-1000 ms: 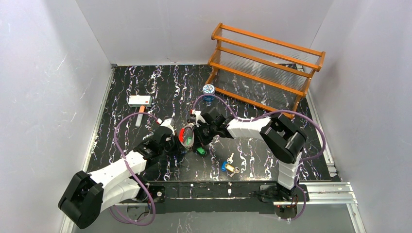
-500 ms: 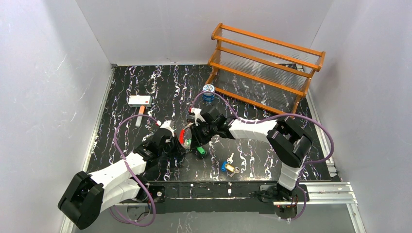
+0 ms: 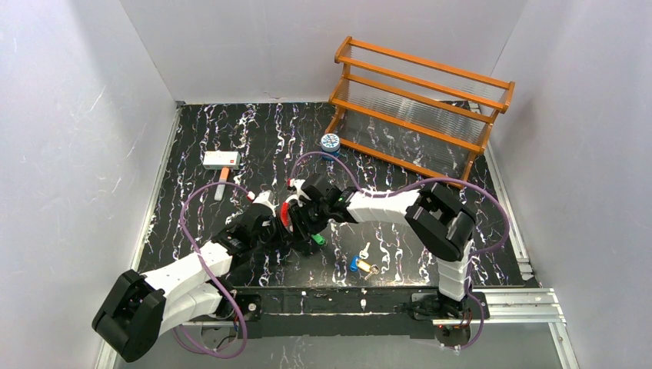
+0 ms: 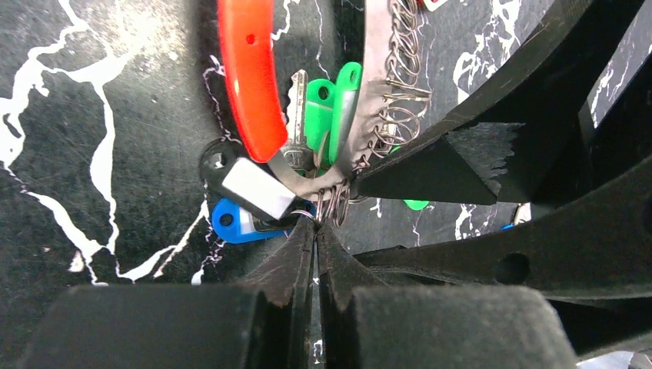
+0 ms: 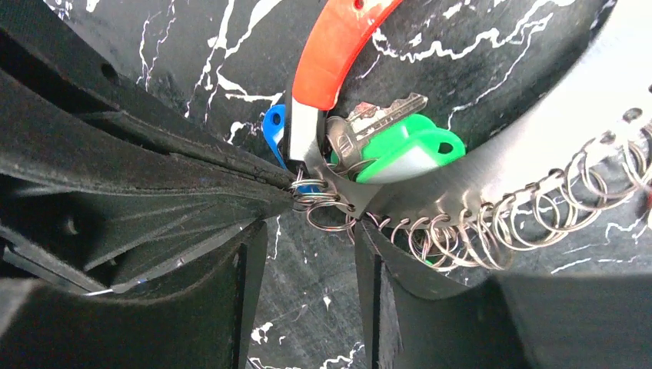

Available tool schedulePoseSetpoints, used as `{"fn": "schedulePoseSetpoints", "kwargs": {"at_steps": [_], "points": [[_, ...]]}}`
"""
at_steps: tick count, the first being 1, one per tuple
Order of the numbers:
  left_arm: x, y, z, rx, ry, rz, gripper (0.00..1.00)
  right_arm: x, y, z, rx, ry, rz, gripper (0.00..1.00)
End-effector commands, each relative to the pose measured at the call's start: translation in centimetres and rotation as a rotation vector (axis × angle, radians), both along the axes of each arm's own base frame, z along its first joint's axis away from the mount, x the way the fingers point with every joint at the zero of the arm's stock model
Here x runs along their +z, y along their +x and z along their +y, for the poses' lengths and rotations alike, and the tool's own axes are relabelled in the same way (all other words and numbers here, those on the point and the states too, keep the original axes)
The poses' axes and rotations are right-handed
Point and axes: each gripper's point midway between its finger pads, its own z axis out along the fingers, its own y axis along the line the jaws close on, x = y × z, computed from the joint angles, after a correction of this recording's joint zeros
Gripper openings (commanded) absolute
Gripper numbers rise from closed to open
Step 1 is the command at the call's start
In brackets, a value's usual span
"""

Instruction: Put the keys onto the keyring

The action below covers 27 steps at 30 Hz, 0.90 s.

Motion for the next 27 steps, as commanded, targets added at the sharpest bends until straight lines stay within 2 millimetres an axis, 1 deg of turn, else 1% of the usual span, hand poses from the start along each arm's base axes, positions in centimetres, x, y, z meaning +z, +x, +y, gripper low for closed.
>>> {"fn": "schedulePoseSetpoints", "kwargs": {"at_steps": [1,2,3,5,7,12,14,17,19,21,23,25,27], "points": [[0.0,-0.1,0.1,0.002,-0.005,-0.007,0.00,-1.4,1.2,-0.2,-0.043,-0.079,-0.014,0.54],[0.0,-0.1,0.1,0.002,-0.006,-0.007,0.00,-1.6,1.2,-0.2,-0.046,-0.085,-0.020,0.52],[0.0,-0.1,0.1,0.003,-0.006,-0.007,0.00,-1.7,1.4,-0.3,-0.050,-0.090,-0.026,0.46],[0.0,-0.1,0.0,0.002,-0.008,-0.006,0.00,-1.7,1.6,-0.3,-0.052,-0.096,-0.043,0.39],[-0.1,-0.1,0.0,0.004,-0.013,-0.004,0.00,-1.9,1.7,-0.5,-0.045,-0.105,-0.059,0.37],[0.2,0.0,-0.1,0.002,-0.020,-0.012,0.00,-2.8,1.4,-1.0,-0.020,-0.156,-0.089,0.37],[0.4,0.0,-0.1,-0.003,-0.020,-0.021,0.00,-3.0,1.4,-1.3,-0.023,-0.164,-0.095,0.36],[0.4,0.0,0.3,0.003,-0.005,-0.029,0.00,-2.4,1.5,-1.5,-0.027,-0.155,-0.116,0.26],[0.2,-0.2,0.6,0.011,0.004,-0.025,0.00,-1.9,1.5,-1.7,-0.026,-0.154,-0.121,0.13],[0.1,-0.2,0.9,0.025,0.014,-0.024,0.01,-1.3,1.4,-1.6,-0.016,-0.136,-0.117,0.08],[0.1,0.0,1.3,0.050,0.022,-0.032,0.11,-0.5,1.2,-1.4,-0.009,-0.103,-0.104,0.05],[0.0,0.1,1.4,0.063,0.021,-0.033,0.24,0.3,1.1,-1.3,-0.007,-0.066,-0.087,0.01],[0.0,0.2,1.5,0.074,0.022,-0.033,0.31,1.2,1.1,-1.2,0.001,-0.024,-0.070,0.01]]}}
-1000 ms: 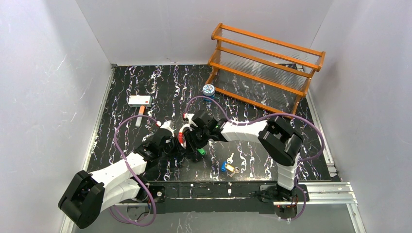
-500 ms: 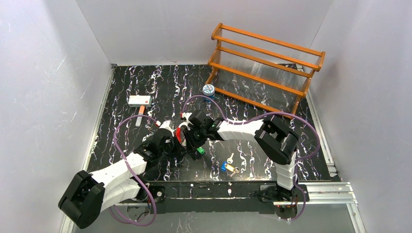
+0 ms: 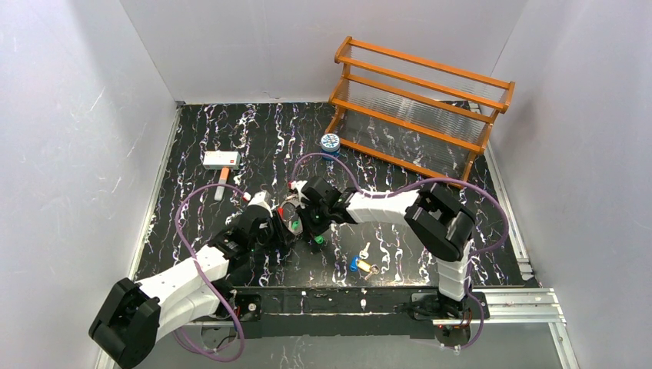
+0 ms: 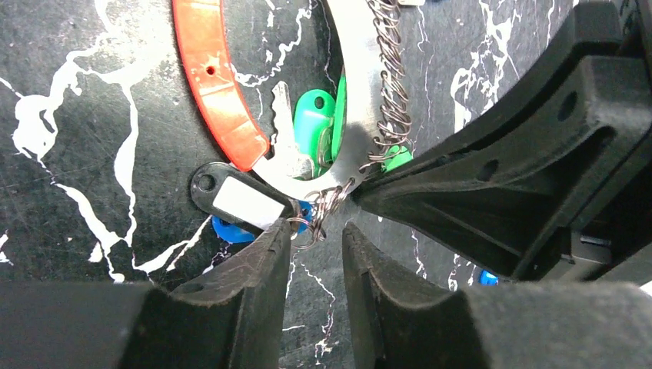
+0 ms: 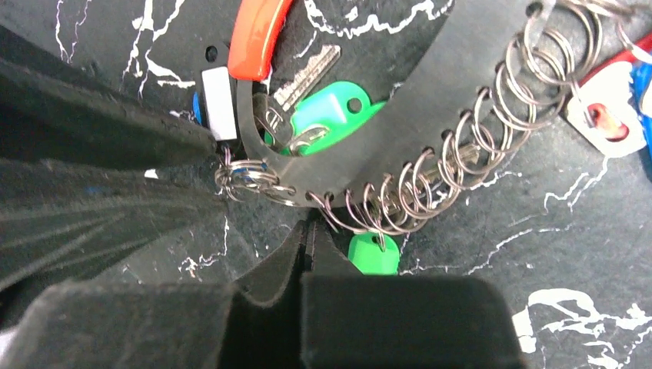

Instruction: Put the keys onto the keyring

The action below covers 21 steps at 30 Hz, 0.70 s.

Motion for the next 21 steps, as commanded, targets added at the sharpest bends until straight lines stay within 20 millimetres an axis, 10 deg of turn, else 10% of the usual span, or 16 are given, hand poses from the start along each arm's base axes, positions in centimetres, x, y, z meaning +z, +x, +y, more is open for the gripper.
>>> {"fn": "schedulePoseSetpoints", "kwargs": {"at_steps": [1,21], "points": [[-0.5,0.0,0.9,0.044,0.024,0.005,0.32,2.9,0.0,0.0,0.016,0.095,0.019,0.01],[-1.2,0.0,1.1,0.039,0.058,0.017,0.00,4.5,0.5,1.6,0.043,0.225,0.109,0.01]]}}
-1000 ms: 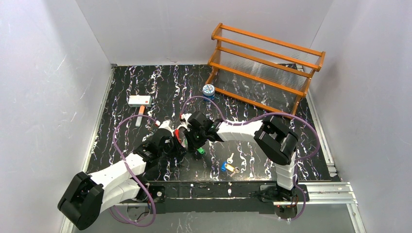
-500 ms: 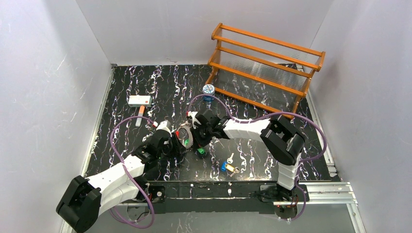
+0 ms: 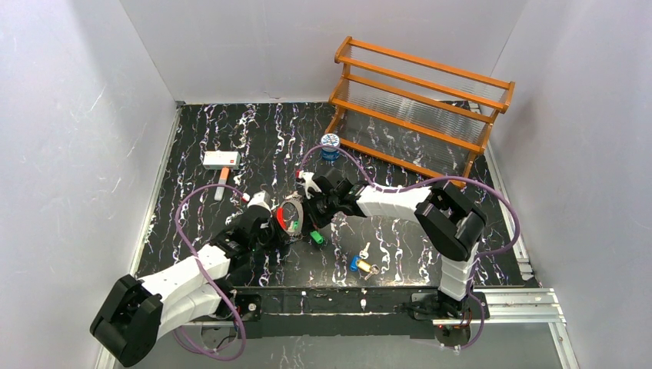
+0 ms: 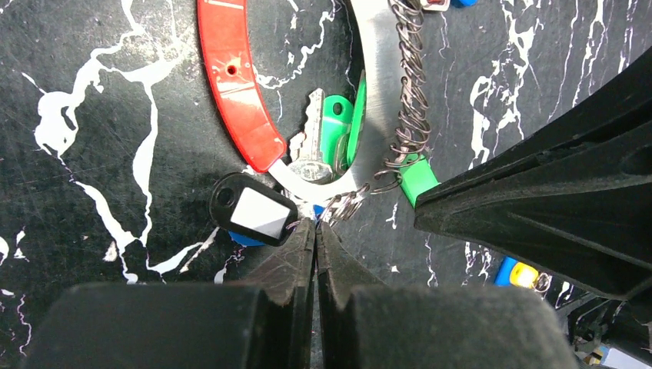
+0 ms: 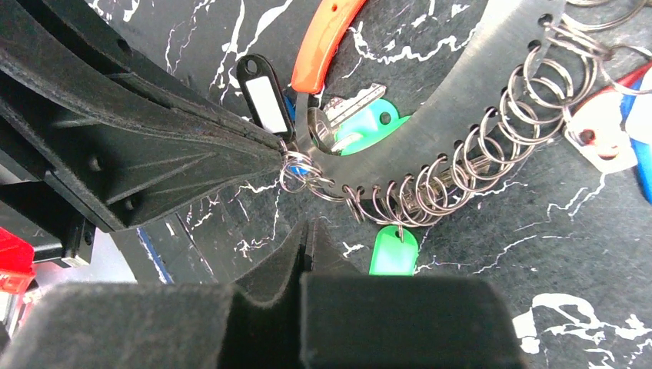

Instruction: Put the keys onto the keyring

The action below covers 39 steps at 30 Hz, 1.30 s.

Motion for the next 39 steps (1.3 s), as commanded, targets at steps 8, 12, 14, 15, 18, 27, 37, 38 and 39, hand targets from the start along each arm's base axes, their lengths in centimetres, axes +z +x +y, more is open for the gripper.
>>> {"fn": "schedulePoseSetpoints", "kwargs": {"at_steps": [8,12,14,15,18,27,37,38,39], "points": [[0.9,0.2,0.0,-0.012,-0.001,-0.032,0.00,2.2,0.3,2.2,0.033,0.085,-0.023,0.02],[1.3,-0.1,0.2,-0.046,0.024,-0.037,0.00,3.1,0.7,2.7,0.040,0.109,-0.047,0.14],[1.8,0.0,0.0,-0.080,0.034,-0.054,0.00,3.7,0.8,2.9,0.050,0.128,-0.061,0.20],[1.9,-0.1,0.0,-0.096,0.040,-0.058,0.00,4.0,0.8,2.9,0.051,0.136,-0.070,0.23],[2.8,0.0,-0.1,-0.128,0.058,-0.079,0.00,5.0,1.1,2.9,0.054,0.173,-0.113,0.34],[3.3,0.0,1.5,-0.079,0.113,-0.095,0.12,4.9,2.3,2.4,0.036,0.196,-0.145,0.46],[1.8,-0.8,1.4,-0.057,0.061,-0.075,0.43,2.9,2.1,4.0,0.118,0.164,-0.058,0.23],[1.7,-0.8,1.3,-0.059,0.058,-0.075,0.44,2.7,2.1,4.1,0.119,0.161,-0.055,0.23],[1.6,-0.8,1.3,-0.062,0.056,-0.076,0.44,2.6,2.1,4.1,0.120,0.160,-0.055,0.22]]}}
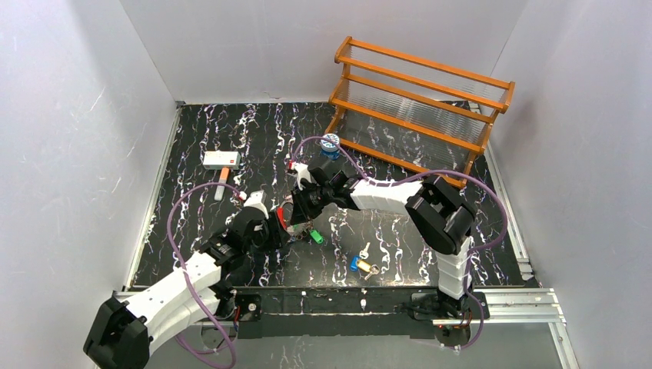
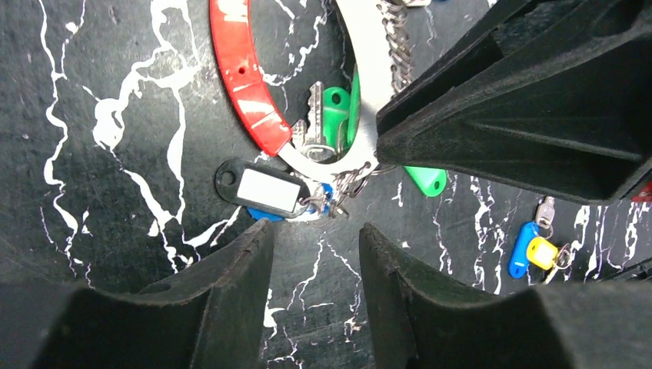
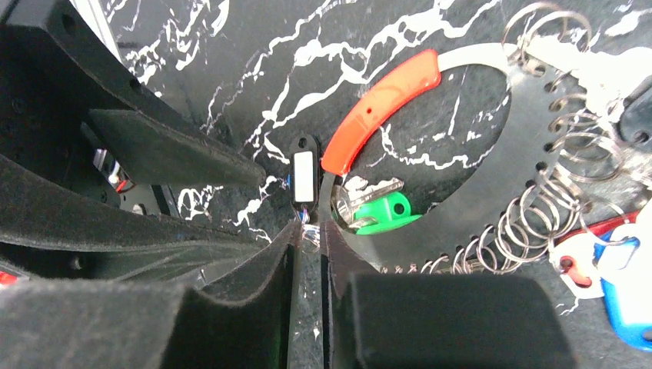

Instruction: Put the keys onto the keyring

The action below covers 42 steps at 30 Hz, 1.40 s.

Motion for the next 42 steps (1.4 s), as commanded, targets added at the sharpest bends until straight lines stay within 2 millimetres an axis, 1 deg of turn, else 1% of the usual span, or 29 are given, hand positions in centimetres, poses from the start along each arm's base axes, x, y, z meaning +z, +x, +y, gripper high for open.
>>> {"fn": "schedulePoseSetpoints", "kwargs": {"at_steps": [1,5,6,9,14,17,25,31,37,42], "points": [[-0.6,-0.3,-0.1,-0.005,-0.017,0.001,0.43,0.5,-0.1,0.7,0.039,0.015,0.005,0.21],[-0.5,0.0,-0.9,-0.019,-0.057,-0.017,0.31,-0.1,-0.4,0.2,0.037,-0.014,0.021,0.14],[-0.5,0.1,-1.1,-0.020,-0.063,-0.020,0.27,-0.1,-0.4,0.1,0.035,-0.014,0.021,0.13],[-0.2,0.6,-1.6,-0.025,-0.081,-0.037,0.21,-0.1,-0.6,-0.3,0.027,-0.021,0.017,0.11],[-0.6,1.1,-2.0,-0.034,-0.073,-0.034,0.19,0.4,-0.5,-0.9,0.006,-0.021,-0.002,0.10],[-0.9,1.4,-2.1,-0.036,-0.062,-0.029,0.15,0.5,-0.6,-1.2,-0.003,-0.028,-0.007,0.10],[-1.5,1.4,-1.6,-0.026,-0.030,-0.024,0.10,0.6,-0.8,-1.6,-0.007,-0.032,-0.004,0.09],[-1.7,1.4,-1.3,-0.014,-0.030,-0.027,0.00,0.6,-0.8,-1.7,-0.008,-0.033,-0.007,0.09],[-1.7,1.3,-1.4,-0.018,-0.033,-0.028,0.00,0.8,-0.9,-1.8,-0.009,-0.031,-0.006,0.09],[-0.9,1.3,-2.0,-0.029,-0.080,-0.041,0.00,1.9,-1.1,-2.0,-0.012,-0.002,-0.020,0.11]]}}
